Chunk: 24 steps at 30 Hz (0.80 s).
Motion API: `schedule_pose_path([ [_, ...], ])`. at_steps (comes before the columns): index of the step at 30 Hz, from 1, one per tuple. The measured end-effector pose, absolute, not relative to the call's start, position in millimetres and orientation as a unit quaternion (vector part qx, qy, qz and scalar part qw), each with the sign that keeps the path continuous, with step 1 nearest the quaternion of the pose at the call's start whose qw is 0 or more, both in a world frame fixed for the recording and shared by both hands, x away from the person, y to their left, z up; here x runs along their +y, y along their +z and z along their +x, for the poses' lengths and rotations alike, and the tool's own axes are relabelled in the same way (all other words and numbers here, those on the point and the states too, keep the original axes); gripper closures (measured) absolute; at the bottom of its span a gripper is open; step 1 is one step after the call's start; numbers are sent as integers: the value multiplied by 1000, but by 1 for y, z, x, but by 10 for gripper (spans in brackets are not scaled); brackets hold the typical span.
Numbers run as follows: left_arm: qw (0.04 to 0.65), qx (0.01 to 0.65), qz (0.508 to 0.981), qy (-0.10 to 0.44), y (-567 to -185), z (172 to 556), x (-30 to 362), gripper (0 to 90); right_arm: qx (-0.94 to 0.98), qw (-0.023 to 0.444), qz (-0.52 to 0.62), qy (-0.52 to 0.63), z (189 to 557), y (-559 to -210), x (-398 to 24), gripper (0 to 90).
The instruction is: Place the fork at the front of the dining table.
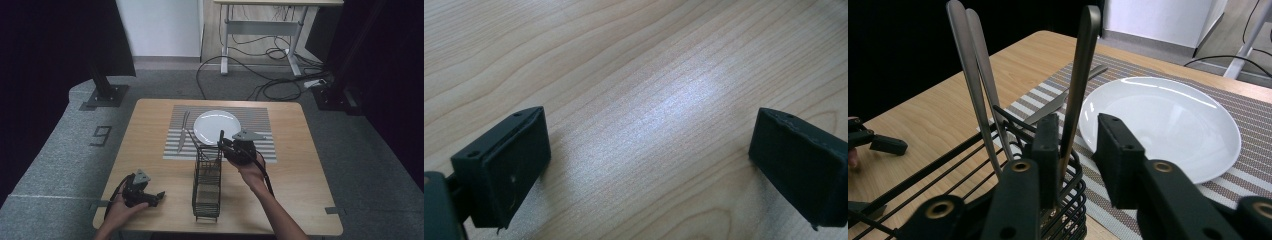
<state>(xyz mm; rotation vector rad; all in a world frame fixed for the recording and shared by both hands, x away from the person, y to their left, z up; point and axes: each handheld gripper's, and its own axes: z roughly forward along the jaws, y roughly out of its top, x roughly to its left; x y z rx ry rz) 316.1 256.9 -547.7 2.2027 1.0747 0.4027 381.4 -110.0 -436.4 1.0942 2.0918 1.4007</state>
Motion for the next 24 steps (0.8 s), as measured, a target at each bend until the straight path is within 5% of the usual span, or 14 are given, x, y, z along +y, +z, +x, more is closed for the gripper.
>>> schedule_pose_path([
  [8,323,410,839,153,-548,316,257,29,754,196,379,499,380,-437,-107,821],
  [24,323,409,839,154,-548,316,257,29,742,191,372,523,370,-429,-106,862],
])
